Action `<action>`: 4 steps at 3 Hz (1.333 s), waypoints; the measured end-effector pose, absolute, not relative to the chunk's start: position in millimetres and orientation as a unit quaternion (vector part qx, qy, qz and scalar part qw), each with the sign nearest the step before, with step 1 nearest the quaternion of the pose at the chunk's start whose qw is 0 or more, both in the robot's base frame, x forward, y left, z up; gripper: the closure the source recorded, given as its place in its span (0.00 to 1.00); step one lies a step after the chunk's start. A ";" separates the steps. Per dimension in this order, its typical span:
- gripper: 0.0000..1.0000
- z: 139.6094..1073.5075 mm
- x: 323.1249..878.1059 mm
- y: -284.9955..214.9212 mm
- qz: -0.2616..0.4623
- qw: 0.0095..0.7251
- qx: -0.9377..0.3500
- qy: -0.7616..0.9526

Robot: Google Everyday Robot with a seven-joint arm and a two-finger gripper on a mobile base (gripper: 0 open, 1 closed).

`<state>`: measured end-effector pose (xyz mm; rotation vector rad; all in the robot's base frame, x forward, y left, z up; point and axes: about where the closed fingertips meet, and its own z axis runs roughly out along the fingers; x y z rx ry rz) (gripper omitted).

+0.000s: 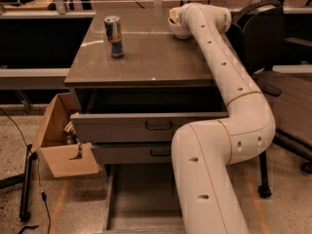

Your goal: Pick sponge from white bowl and place on counter

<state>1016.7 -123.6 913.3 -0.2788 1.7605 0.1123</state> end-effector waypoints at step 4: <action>1.00 1016.0 976.1 -183.3 0.055 0.669 -0.103 0.734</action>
Offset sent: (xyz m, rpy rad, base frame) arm 0.0898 -0.0443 0.1072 0.0342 -0.1388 0.0052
